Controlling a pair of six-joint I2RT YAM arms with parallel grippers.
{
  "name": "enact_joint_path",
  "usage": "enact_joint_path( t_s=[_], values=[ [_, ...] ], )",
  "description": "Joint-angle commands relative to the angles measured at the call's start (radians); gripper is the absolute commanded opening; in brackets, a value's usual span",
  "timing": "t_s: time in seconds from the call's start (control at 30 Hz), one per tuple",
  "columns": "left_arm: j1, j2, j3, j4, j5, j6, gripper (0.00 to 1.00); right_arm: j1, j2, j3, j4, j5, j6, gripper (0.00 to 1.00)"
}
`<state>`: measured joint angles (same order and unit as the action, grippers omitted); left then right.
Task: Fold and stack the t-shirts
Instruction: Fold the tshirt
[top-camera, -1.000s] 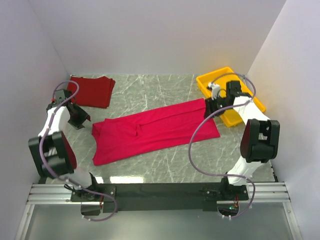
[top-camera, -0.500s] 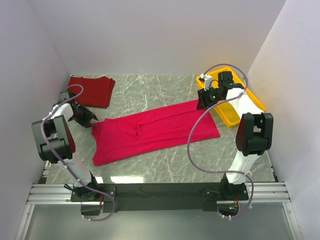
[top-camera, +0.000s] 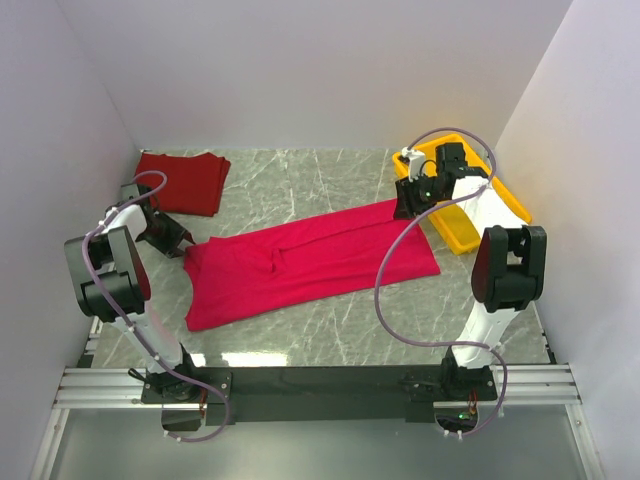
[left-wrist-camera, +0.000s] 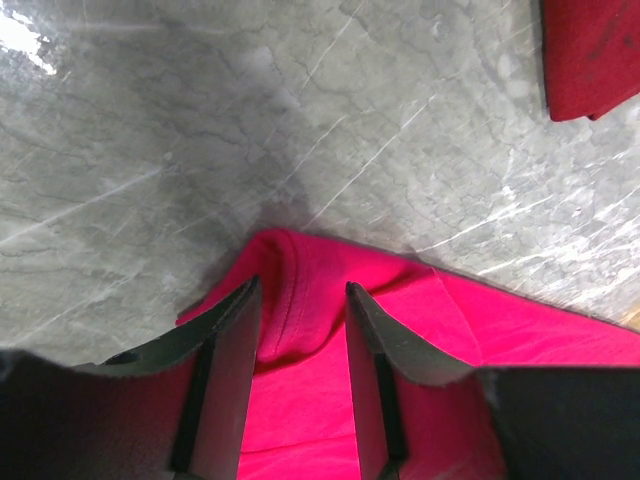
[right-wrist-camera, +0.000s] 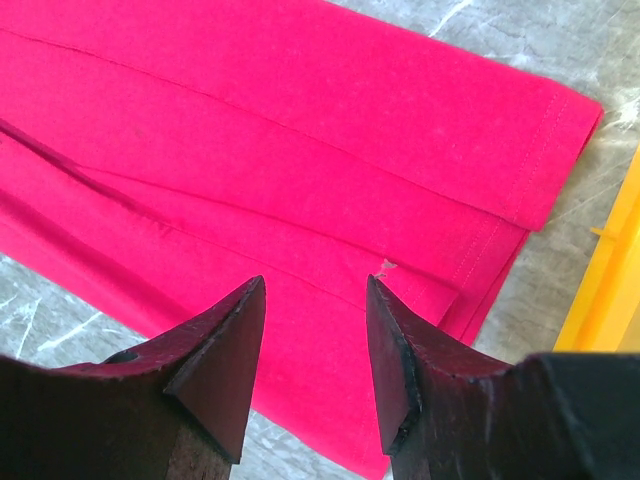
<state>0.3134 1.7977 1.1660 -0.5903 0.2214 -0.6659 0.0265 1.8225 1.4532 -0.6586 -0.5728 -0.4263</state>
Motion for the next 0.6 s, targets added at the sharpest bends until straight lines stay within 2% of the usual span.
enact_joint_path(
  t_s=[0.0, 0.13, 0.17, 0.23, 0.27, 0.3, 0.57],
  values=[
    [0.000, -0.001, 0.018, 0.030, 0.013, 0.012, 0.44, 0.004, -0.009, 0.016, -0.001, -0.006, 0.011, 0.52],
    [0.000, 0.035, 0.026, 0.064, 0.045, 0.002, 0.37, 0.006, -0.017, 0.013, -0.004, 0.002, 0.011, 0.52],
    [0.000, 0.045, 0.030, 0.070, 0.049, 0.002, 0.28, 0.004, -0.020, 0.010, -0.003, 0.005, 0.009, 0.52],
    [-0.002, 0.063, 0.052, 0.081, 0.059, 0.002, 0.17, 0.004, -0.026, 0.000, 0.001, 0.011, 0.008, 0.52],
    [0.001, 0.069, 0.072, 0.086, 0.064, 0.002, 0.05, 0.006, -0.028, -0.004, 0.002, 0.013, 0.008, 0.52],
    [0.003, 0.077, 0.083, 0.087, 0.067, 0.000, 0.01, 0.004, -0.029, -0.007, 0.001, 0.013, 0.009, 0.52],
    [0.039, 0.150, 0.210, 0.101, 0.067, 0.005, 0.01, 0.006, -0.026, 0.001, -0.007, 0.025, 0.008, 0.52]
  ],
)
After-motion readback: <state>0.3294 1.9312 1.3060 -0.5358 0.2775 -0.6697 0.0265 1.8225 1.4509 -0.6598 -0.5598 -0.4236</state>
